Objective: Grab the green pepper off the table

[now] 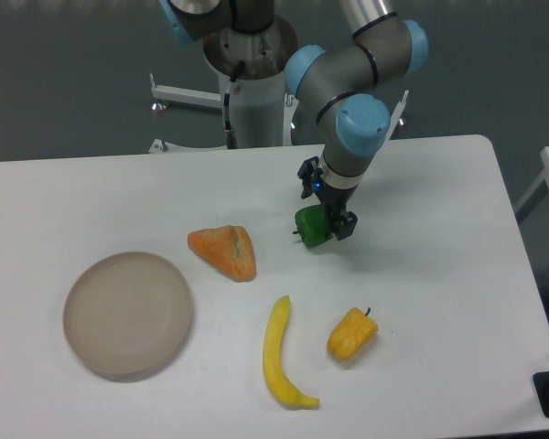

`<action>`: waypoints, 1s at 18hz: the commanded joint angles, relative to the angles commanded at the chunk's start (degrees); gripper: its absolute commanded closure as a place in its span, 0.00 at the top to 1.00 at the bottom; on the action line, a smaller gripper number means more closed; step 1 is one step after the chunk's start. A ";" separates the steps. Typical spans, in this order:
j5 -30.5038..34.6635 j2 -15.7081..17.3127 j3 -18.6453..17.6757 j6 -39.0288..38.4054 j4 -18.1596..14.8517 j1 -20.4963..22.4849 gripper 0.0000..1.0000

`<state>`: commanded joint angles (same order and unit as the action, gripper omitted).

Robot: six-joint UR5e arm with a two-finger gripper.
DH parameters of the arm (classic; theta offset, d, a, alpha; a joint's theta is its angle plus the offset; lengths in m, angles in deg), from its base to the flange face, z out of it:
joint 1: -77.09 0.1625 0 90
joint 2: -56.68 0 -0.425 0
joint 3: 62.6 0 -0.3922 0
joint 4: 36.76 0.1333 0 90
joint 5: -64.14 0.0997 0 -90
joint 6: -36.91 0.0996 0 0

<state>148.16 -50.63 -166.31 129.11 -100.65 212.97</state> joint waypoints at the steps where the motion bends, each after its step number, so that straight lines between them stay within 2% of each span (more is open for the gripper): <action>1: 0.00 0.00 0.09 0.00 0.00 0.09 0.55; 2: 0.00 0.00 0.17 0.43 0.00 0.18 0.41; 3: 0.00 0.00 0.44 0.44 0.00 0.26 0.34; 4: 0.00 0.00 0.44 0.61 0.00 0.35 0.32; 8: -0.09 0.09 0.97 0.26 -0.17 0.53 0.29; 11: -0.09 0.09 2.72 -0.09 -0.26 0.53 0.28; 16: 1.14 -0.09 9.83 -0.09 -2.20 0.27 0.29; 18: 3.50 -0.61 13.43 0.00 -2.46 0.09 0.29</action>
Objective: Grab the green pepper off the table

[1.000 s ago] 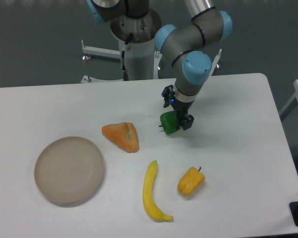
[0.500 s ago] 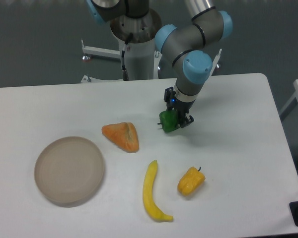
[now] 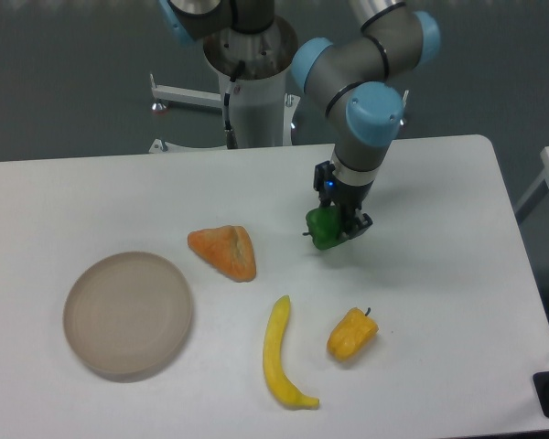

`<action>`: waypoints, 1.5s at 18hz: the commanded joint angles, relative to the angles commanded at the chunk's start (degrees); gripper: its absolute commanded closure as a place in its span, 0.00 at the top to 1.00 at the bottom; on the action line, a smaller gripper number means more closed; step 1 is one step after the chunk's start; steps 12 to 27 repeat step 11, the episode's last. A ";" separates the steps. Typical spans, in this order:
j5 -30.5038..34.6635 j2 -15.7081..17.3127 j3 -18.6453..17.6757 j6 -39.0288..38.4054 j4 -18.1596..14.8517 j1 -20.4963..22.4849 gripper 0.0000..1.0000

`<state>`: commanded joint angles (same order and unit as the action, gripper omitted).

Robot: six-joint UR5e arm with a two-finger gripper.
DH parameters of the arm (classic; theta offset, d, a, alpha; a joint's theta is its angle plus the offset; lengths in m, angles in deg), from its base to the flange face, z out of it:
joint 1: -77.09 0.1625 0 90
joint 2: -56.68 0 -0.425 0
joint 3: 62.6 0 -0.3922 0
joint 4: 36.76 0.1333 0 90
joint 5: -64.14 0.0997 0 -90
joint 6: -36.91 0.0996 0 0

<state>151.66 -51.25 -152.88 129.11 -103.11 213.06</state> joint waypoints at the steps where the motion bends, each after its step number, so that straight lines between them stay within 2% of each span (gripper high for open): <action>1: 1.49 -0.35 1.24 -0.09 -0.26 -0.18 0.29; 3: 2.30 -1.58 3.43 -0.35 -0.70 -0.44 0.29; 9: 2.30 -2.99 5.73 -2.28 -0.70 -1.05 0.29; 27: 2.39 -3.25 5.82 -2.81 -0.62 -1.41 0.29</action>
